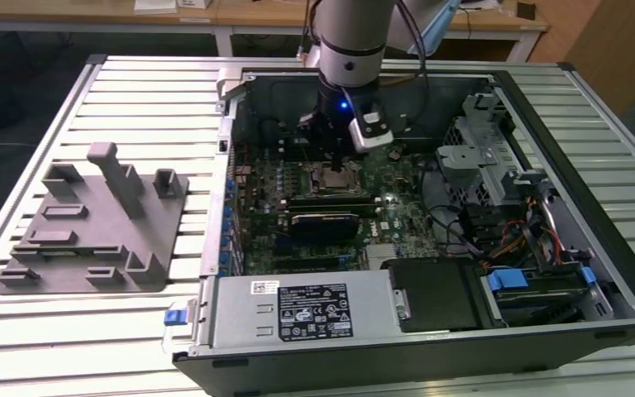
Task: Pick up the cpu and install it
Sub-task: 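Close the cpu cover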
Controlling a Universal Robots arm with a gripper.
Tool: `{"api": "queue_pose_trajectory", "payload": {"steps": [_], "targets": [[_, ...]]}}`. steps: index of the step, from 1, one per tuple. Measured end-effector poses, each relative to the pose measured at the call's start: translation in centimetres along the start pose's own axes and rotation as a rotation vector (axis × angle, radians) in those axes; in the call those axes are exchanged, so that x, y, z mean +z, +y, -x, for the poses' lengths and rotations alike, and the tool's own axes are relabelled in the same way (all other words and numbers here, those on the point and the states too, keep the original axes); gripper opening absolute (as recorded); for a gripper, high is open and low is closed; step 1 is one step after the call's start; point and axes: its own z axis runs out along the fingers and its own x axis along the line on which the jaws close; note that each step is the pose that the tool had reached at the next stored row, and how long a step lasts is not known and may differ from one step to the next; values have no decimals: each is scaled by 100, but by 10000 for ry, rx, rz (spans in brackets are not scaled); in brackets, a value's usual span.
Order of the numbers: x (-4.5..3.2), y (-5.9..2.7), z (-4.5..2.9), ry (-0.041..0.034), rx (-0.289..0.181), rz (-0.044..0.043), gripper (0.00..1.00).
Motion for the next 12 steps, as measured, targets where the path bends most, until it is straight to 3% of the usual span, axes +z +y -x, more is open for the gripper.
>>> {"api": "queue_pose_trajectory", "payload": {"steps": [7, 12], "targets": [[3, 0, 0, 25, -998, -6, 11], [3, 0, 0, 25, -1031, -10, 11]]}}
